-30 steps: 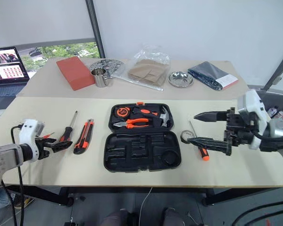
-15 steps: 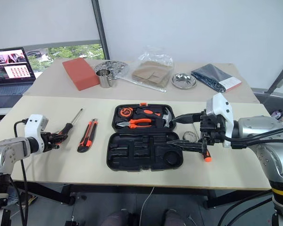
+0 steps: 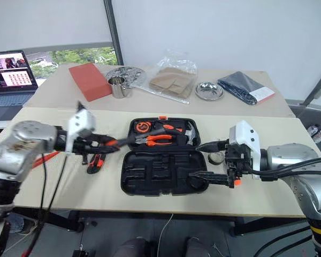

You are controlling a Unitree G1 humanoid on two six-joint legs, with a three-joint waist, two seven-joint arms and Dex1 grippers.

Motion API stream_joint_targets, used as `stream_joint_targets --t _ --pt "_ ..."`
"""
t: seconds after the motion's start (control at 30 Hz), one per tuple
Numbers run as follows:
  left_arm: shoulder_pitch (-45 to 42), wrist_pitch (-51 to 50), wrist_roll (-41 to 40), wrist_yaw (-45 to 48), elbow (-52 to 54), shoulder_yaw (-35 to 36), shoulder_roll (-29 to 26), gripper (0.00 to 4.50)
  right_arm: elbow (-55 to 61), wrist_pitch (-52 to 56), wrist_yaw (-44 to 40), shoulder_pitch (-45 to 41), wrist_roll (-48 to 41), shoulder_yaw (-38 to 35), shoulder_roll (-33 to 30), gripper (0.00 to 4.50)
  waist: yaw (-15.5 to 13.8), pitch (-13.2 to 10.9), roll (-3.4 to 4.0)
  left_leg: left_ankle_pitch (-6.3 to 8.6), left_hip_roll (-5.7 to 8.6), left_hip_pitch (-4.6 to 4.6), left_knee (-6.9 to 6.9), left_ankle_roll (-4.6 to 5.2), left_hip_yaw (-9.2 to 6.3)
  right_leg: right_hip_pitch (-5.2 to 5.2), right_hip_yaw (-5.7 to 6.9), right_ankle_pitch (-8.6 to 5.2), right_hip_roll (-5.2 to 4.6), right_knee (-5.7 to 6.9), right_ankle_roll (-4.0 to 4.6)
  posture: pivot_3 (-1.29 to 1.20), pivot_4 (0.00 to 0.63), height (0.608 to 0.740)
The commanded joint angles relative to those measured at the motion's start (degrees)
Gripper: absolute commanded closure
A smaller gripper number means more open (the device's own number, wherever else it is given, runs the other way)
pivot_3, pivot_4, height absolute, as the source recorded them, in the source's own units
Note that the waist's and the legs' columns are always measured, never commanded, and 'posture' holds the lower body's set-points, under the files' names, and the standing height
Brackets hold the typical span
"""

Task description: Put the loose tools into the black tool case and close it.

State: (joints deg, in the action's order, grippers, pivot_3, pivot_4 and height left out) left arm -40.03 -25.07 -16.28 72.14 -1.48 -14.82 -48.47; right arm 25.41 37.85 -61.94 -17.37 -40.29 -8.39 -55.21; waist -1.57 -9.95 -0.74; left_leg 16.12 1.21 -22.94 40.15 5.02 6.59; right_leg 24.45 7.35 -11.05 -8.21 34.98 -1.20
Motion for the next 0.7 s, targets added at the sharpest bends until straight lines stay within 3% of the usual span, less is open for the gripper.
stream_joint_targets --t 0.03,0.17,0.43,0.47,0.5,0.6,0.63,0.7 --pt "-6.3 7.6 7.6 2.8 -7.2 -5.9 3.8 3.54 2.6 -0.4 1.7 0.7 -0.4 -2.6 -0.1 0.00 0.0 0.0 -0.01 0.00 -0.02 0.00 0.04 0.01 0.00 -0.01 -0.01 0.00 0.00 0.02 0.01 0.00 0.150 0.734" --pt "-10.2 12.1 12.5 3.7 -15.5 -9.1 8.0 3.54 4.2 -0.9 2.5 3.5 0.7 -3.4 -0.6 0.00 0.0 0.0 -0.02 -0.21 -0.03 -0.06 0.13 0.43 -0.02 0.01 -0.02 0.07 -0.02 0.02 0.11 0.00 0.150 0.734" --pt "-13.7 14.5 14.3 4.8 -23.8 -8.2 14.2 3.54 5.3 0.6 5.4 4.6 -1.1 -5.8 0.1 0.00 -0.1 0.0 -0.03 -0.28 -0.05 -0.31 0.35 0.81 -0.13 0.14 0.01 0.12 -0.14 0.04 0.14 0.00 0.150 0.734" --pt "-13.9 13.9 14.2 5.0 -23.9 -7.9 14.5 2.52 5.5 0.6 5.5 4.8 -1.3 -6.0 0.0 0.00 -0.2 0.0 -0.02 -0.25 -0.05 -0.33 0.42 0.86 -0.16 0.13 0.00 0.12 -0.15 0.06 0.14 0.00 0.150 0.734" --pt "-14.3 12.8 13.5 5.2 -23.5 -7.2 14.9 2.29 5.7 0.7 5.5 5.3 -1.4 -6.4 -0.1 0.00 -0.2 0.0 -0.02 -0.22 -0.07 -0.40 0.54 0.92 -0.20 0.13 -0.02 0.12 -0.16 0.07 0.14 0.00 0.150 0.734" --pt "-15.5 10.2 12.0 4.5 -22.9 -4.9 15.8 1.01 6.0 0.6 5.5 6.4 -1.8 -7.3 -0.3 0.00 -0.6 0.0 -0.03 -0.16 -0.07 -0.49 0.71 1.01 -0.28 0.12 -0.11 0.17 -0.20 0.07 0.06 0.00 0.150 0.734" --pt "-15.8 9.7 11.6 4.5 -22.7 -4.3 16.0 0.77 6.0 0.6 5.5 6.6 -1.9 -7.4 -0.4 0.00 -0.7 0.0 -0.03 -0.15 -0.07 -0.51 0.73 1.02 -0.28 0.12 -0.12 0.19 -0.20 0.06 0.03 0.00 0.150 0.734" --pt "-16.0 8.7 11.3 4.5 -22.2 -3.6 16.3 0.91 6.0 0.4 5.6 6.9 -2.0 -7.5 -0.4 0.00 -0.7 0.0 -0.03 -0.13 -0.06 -0.60 0.80 1.06 -0.31 0.15 -0.10 0.22 -0.21 0.06 0.01 0.00 0.150 0.734"
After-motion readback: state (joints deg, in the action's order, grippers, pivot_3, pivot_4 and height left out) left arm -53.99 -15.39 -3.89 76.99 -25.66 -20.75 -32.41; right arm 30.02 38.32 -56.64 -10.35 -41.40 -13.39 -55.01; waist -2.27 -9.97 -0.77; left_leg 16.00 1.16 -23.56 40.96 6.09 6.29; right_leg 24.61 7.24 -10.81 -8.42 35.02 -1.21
